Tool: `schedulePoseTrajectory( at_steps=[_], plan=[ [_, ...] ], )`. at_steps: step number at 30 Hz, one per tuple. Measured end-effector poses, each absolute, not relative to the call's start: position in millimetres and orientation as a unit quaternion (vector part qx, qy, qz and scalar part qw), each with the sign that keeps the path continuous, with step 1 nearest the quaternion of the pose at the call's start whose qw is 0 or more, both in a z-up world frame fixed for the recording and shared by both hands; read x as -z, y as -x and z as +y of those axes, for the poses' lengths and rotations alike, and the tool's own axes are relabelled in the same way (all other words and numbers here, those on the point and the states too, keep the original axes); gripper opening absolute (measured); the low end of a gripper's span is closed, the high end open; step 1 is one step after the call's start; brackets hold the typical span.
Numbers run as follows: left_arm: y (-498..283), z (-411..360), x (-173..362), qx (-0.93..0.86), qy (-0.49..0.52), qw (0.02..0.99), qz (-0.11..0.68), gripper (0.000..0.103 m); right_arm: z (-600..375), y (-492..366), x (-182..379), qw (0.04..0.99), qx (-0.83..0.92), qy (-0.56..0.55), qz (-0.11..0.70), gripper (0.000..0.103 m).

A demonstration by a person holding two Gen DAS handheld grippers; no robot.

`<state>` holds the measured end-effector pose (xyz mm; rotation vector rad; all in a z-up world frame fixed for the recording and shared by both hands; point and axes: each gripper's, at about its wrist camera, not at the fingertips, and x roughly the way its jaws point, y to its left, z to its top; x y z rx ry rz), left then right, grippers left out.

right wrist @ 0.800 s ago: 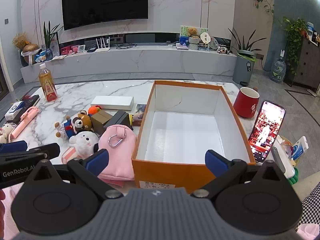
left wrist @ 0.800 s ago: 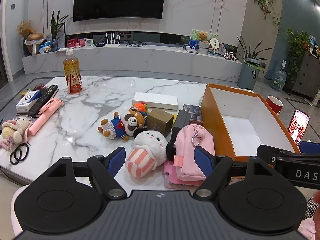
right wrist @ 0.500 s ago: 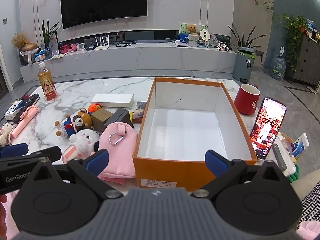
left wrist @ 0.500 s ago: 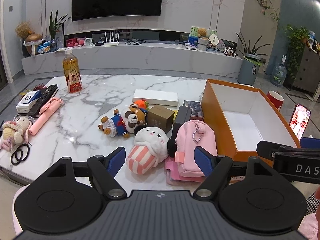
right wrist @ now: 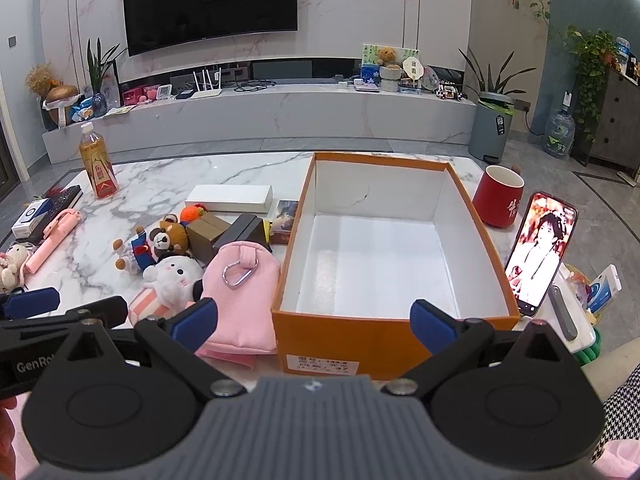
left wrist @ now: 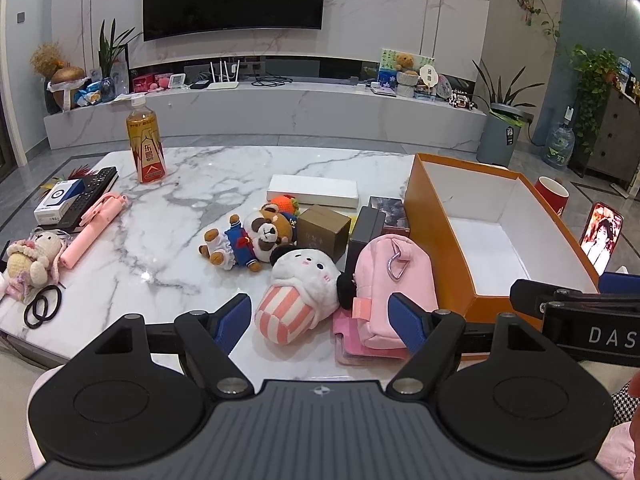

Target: Organize objects

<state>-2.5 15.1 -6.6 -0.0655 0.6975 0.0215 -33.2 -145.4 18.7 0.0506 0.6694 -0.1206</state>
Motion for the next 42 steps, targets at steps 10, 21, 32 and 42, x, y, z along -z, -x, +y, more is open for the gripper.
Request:
schedulePoseTrajectory(
  at_steps=[10,21,32,42],
  plan=[
    [0.9,15.5,10.7,-0.002,0.03,0.936,0.351,0.088,-145.9,33.1,-15.2,0.94,0.052,-0.033,0.335,0.102],
    [-4.0,20.3,14.5,0.015,0.033,0.933,0.357,0.081,-142.6,27.0,-10.5,0.937,0.04,-0.033,0.345,0.096],
    [-33.3,22.0,29.4,0.09,0.059,0.923,0.369,0.061,-133.3,-3.5,-1.9,0.929,-0.027,0.001,0.369,0.044],
    [-75.8,21.1,58.8,0.131,0.071,0.902,0.405,0.057,-129.9,-42.8,12.9,0.922,-0.045,0.028,0.384,0.02]
  ],
)
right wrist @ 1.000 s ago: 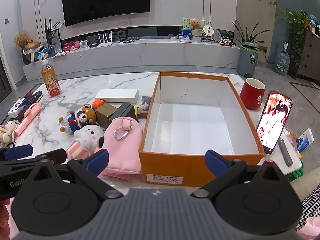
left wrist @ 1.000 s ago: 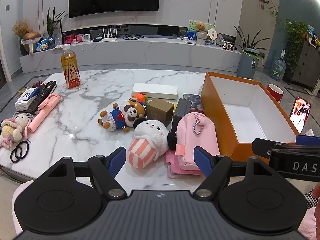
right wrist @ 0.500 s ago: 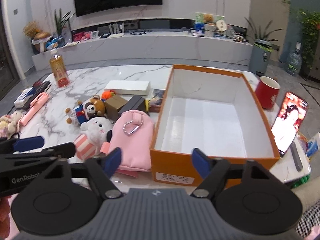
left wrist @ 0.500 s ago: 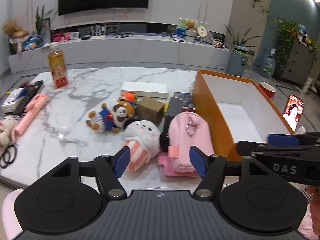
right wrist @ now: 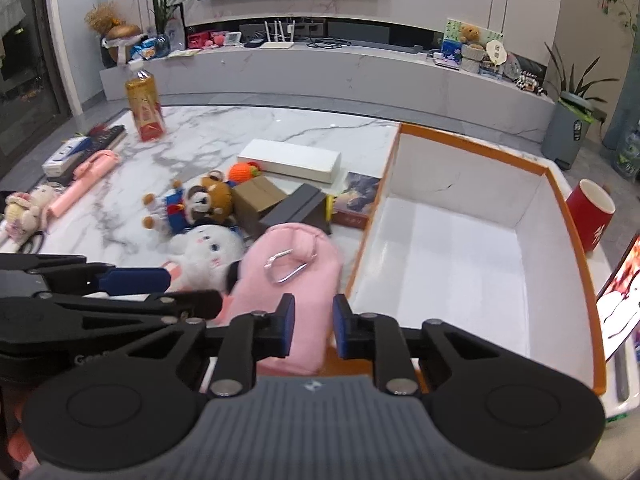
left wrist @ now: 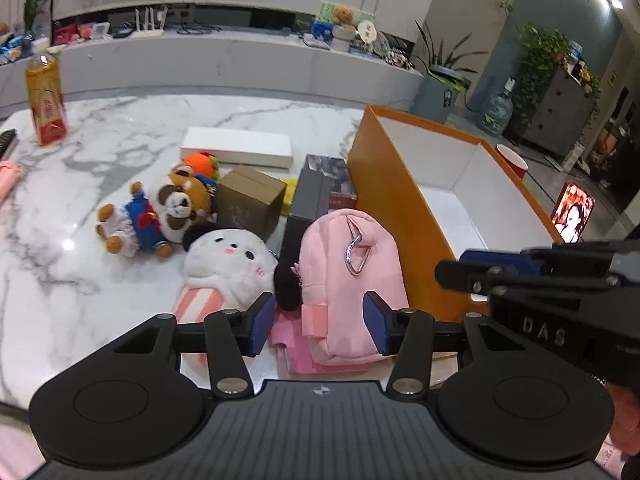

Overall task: Organize objects
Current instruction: 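Grasp the pink backpack strap with the left gripper and lift it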

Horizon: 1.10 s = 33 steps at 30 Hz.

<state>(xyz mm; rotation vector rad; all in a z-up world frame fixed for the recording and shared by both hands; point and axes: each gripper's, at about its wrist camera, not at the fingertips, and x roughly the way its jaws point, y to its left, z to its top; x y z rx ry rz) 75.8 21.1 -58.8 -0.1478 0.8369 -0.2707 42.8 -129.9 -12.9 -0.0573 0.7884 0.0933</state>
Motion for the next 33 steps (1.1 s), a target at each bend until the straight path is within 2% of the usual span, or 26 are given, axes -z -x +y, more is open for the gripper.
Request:
schedulePoseTrajectory(
  at_steps=[7,14,18,21,28,33],
  plan=[
    [-103.5,11.4,76.2,0.158,0.073,0.887,0.427,0.057,-140.1,-63.7,16.2,0.918,-0.041,0.032,0.392,0.012],
    [-118.3,6.9,92.3,0.164,0.086,0.872,0.453,0.056,-141.4,-73.9,21.3,0.914,-0.04,0.035,0.403,0.013],
    [-115.9,7.3,88.1,0.164,0.086,0.878,0.441,0.036,-142.1,-74.6,22.8,0.914,-0.037,0.035,0.403,0.013],
    [-109.8,11.2,80.0,0.159,0.093,0.886,0.426,0.029,-142.5,-73.1,21.1,0.918,-0.033,0.038,0.394,0.013],
    [-91.2,29.8,52.9,0.13,0.066,0.908,0.393,0.025,-138.9,-60.6,4.4,0.93,-0.052,0.019,0.363,0.013],
    [-73.3,53.6,31.4,0.107,0.055,0.922,0.369,0.025,-121.3,-57.0,5.7,0.925,-0.089,-0.003,0.37,0.014]
  ],
)
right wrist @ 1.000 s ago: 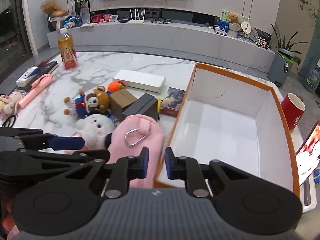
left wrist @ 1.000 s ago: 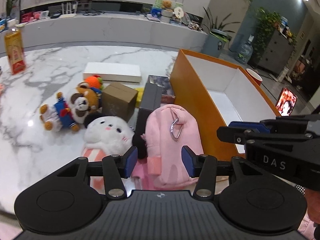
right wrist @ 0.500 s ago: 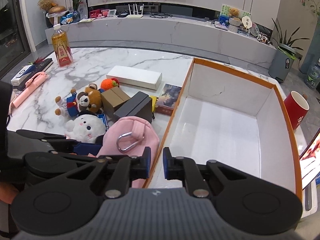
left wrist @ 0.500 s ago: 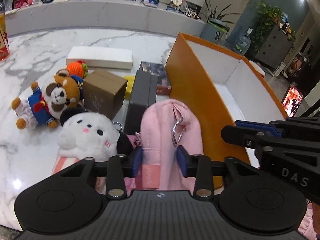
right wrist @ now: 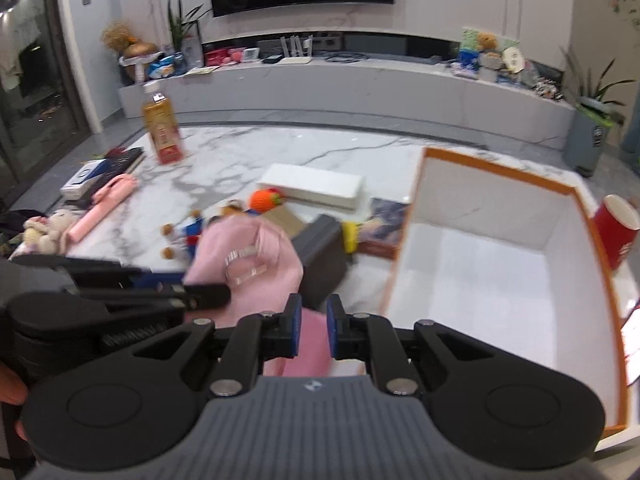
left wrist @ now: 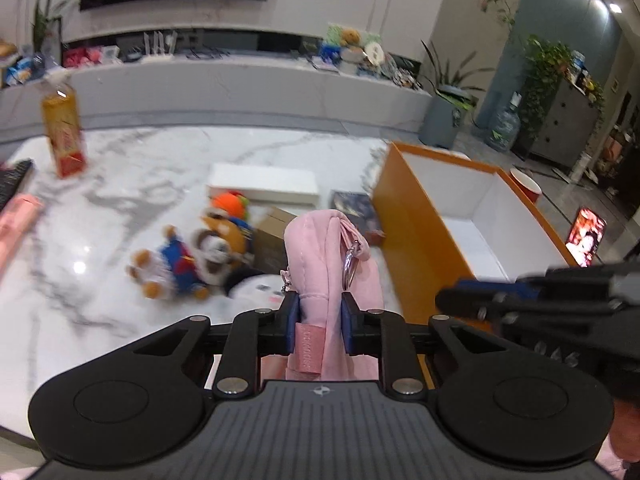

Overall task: Organize objects
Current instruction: 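Grasp the pink backpack strap with the left gripper and lift it, then grasp the pink pouch with the right gripper while the left gripper holds the backpack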

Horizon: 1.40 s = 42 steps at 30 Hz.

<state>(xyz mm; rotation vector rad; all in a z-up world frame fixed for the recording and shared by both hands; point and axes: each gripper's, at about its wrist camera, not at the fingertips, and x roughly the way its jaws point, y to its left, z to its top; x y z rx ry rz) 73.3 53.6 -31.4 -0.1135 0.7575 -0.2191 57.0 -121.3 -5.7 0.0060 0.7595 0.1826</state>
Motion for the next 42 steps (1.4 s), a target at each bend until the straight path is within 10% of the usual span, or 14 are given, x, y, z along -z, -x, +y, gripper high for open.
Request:
schedulePoseTrajectory(
  at_steps=[7,26,42],
  plan=[
    [-68.0,75.8,28.1,0.076,0.02,0.925,0.373,0.025,-91.4,-64.0,28.6,0.909,-0.109,-0.015,0.402,0.015],
    [-67.9,93.9,41.2,0.08,0.044,0.923,0.373,0.025,-33.6,-108.4,109.8,0.874,-0.044,0.116,0.47,0.071],
    [-46.7,85.5,31.9,0.074,0.025,0.926,0.37,0.025,-50.0,-71.4,67.0,0.898,-0.062,0.076,0.429,0.017]
  ],
)
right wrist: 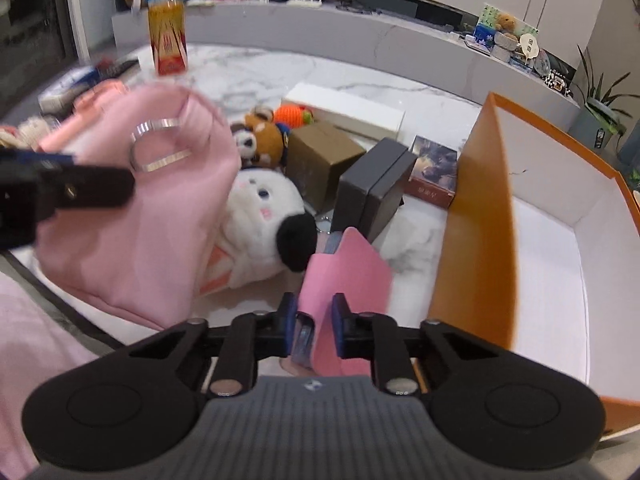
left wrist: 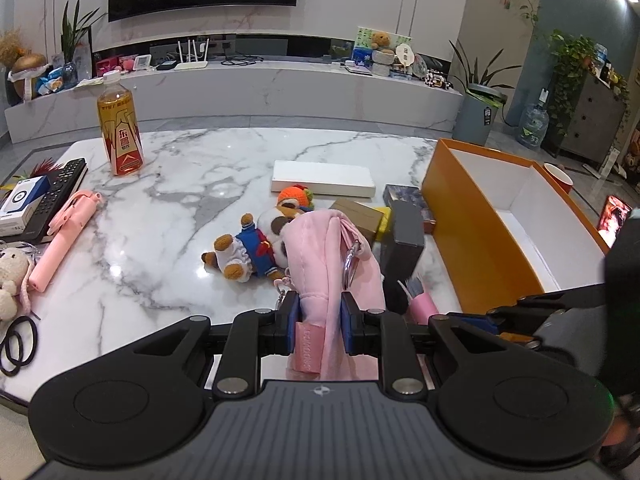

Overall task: Organize objects
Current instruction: 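Grasp the pink pouch with the right gripper while the left gripper holds the backpack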

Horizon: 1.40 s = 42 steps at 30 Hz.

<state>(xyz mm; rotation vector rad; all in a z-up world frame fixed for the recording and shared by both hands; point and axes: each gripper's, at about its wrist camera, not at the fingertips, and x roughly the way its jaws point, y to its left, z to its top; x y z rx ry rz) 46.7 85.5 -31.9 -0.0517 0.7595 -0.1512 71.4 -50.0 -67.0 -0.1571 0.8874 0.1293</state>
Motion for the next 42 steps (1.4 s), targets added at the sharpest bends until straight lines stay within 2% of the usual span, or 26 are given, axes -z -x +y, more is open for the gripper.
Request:
schedulePoseTrajectory(
  at_steps=[5,13,18,26,30,32,33,36,38,39,40,42],
  plan=[
    [-35.1,78.2,30.2,0.08,0.016,0.923,0.377,0.025,-77.4,-48.3,49.2,0.897,-0.08,-0.005,0.434,0.011],
    [-21.2,48.6,44.1,0.103,-0.02,0.912,0.396,0.025,-123.1,-18.0,45.3,0.875,-0.084,-0.13,0.458,0.011],
    [-26.8,34.3,66.9,0.111,-0.024,0.898,0.425,0.025,-130.1,-17.1,52.1,0.878,-0.057,-0.12,0.461,0.011],
    [-39.1,40.2,90.7,0.109,0.033,0.885,0.452,0.026,-139.9,-30.3,67.0,0.876,-0.047,-0.118,0.466,0.027],
    [-40.4,45.5,91.7,0.107,0.04,0.882,0.456,0.026,-146.0,-28.8,68.9,0.878,-0.056,-0.147,0.452,0.026],
    [-38.9,45.5,90.4,0.101,0.036,0.882,0.459,0.026,-149.3,-28.8,64.4,0.876,-0.079,-0.17,0.445,0.016],
    [-39.0,44.7,89.7,0.098,0.032,0.883,0.458,0.026,-148.5,-29.1,61.7,0.873,-0.096,-0.178,0.445,0.015],
    [-38.6,41.9,87.1,0.103,0.027,0.882,0.458,0.026,-140.4,-33.4,60.2,0.862,-0.115,-0.18,0.46,0.02],
    [-39.0,39.0,86.6,0.107,0.022,0.883,0.457,0.026,-131.8,-36.9,62.8,0.867,-0.101,-0.152,0.463,0.03],
    [-38.8,38.0,86.7,0.106,0.019,0.883,0.456,0.026,-128.2,-39.3,65.5,0.868,-0.093,-0.144,0.465,0.032],
    [-39.2,37.9,87.2,0.105,0.02,0.883,0.456,0.026,-126.3,-41.3,67.6,0.869,-0.09,-0.141,0.466,0.032],
    [-40.4,40.2,88.0,0.105,0.028,0.882,0.459,0.027,-125.7,-45.0,71.8,0.868,-0.084,-0.143,0.467,0.025]
  ],
)
